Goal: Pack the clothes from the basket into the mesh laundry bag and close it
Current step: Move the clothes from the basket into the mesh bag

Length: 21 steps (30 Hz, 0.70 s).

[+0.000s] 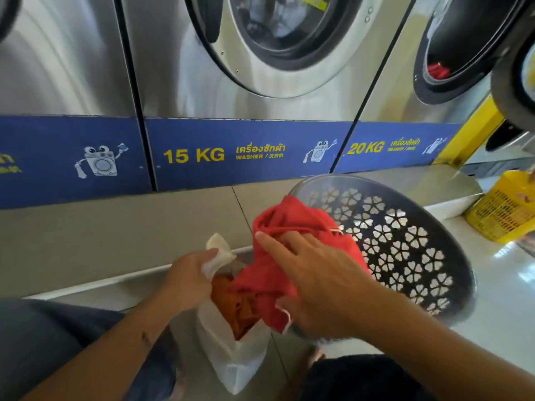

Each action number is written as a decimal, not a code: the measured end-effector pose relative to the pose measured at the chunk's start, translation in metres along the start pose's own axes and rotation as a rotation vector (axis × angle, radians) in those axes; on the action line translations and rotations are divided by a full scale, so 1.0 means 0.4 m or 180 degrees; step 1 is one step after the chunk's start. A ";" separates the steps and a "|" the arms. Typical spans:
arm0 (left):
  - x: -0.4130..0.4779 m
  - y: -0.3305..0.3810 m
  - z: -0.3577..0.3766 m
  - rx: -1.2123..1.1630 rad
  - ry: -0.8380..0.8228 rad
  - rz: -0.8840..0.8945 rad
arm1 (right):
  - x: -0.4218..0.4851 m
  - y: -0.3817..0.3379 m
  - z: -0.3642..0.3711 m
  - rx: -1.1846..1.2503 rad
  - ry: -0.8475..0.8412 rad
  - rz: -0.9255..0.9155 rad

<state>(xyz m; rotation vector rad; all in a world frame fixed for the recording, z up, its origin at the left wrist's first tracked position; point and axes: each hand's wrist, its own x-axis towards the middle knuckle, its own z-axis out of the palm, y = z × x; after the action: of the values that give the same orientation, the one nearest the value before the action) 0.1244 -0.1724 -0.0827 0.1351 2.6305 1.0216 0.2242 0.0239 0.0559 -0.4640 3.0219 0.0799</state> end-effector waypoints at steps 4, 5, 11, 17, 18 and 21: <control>-0.003 -0.018 -0.005 -0.0110 -0.0093 0.0028 | -0.004 0.041 0.013 0.0297 0.1096 -0.0174; -0.002 -0.021 -0.006 -0.0223 -0.0117 0.0013 | 0.000 0.061 0.020 0.0110 0.1077 -0.0039; -0.010 -0.009 -0.002 -0.0270 -0.0194 0.0194 | 0.016 0.162 0.160 0.0474 0.0025 0.0587; -0.012 -0.015 -0.007 -0.0277 -0.0176 0.0072 | 0.028 0.166 0.191 0.0300 0.1051 0.0490; -0.013 -0.015 -0.007 -0.0294 -0.0168 0.0049 | 0.034 0.165 0.187 0.0301 0.1168 0.0521; -0.015 -0.016 -0.005 -0.0317 -0.0155 0.0017 | 0.053 0.152 0.167 0.0235 0.1145 0.0682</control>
<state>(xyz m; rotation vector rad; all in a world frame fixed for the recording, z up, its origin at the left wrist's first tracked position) 0.1294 -0.1798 -0.0841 0.1424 2.5312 1.1339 0.1908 0.0799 -0.0100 -0.1594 3.4024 -0.1145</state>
